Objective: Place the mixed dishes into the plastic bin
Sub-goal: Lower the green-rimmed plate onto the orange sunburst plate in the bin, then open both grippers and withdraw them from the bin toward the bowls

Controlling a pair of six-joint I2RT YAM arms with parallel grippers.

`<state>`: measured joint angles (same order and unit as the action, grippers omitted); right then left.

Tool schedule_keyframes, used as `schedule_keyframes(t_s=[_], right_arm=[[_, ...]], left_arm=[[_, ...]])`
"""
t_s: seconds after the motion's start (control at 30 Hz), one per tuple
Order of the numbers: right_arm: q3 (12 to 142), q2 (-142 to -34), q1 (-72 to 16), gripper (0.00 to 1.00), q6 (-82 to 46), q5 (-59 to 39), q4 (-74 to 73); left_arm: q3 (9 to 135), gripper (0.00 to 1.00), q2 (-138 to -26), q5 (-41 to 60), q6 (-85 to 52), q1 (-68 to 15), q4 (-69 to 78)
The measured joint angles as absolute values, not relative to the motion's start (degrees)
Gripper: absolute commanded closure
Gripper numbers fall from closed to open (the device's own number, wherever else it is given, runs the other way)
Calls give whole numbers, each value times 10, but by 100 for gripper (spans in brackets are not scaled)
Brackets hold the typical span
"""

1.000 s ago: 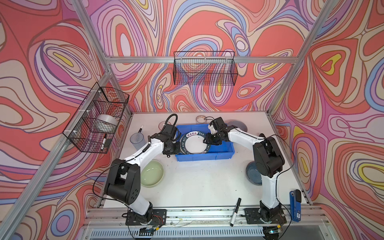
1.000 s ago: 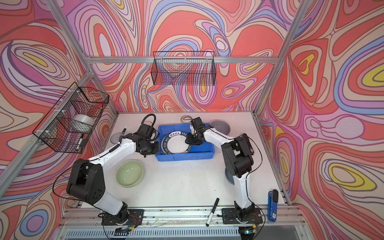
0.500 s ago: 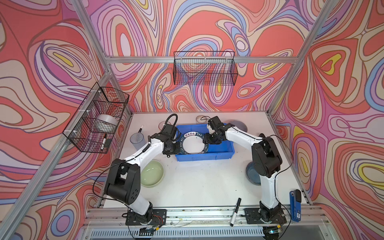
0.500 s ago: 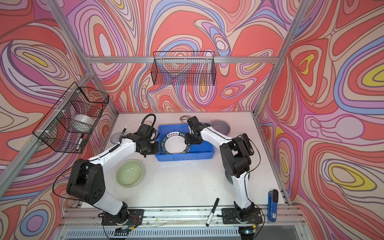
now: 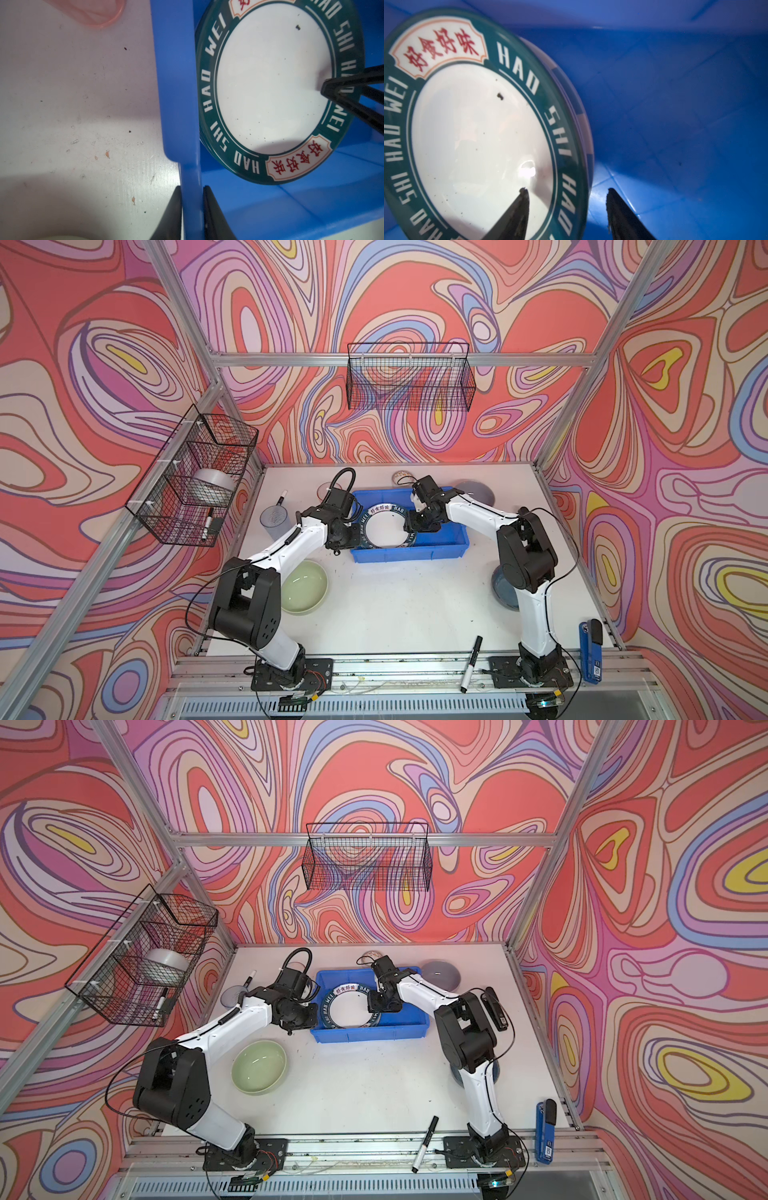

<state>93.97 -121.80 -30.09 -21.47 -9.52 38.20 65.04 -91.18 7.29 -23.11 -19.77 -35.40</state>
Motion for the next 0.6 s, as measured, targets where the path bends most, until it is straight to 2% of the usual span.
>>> schedule_keyframes(t_s=[0.43,0.6], right_arm=[[943,-1220,-313,41,-215,-107,382],[943,-1220,-316,38,-216,-97,383]], left_arm=[[651,79,-912,77,-224,-195,-354],[653,71,-912,77,-224,-195,-358]])
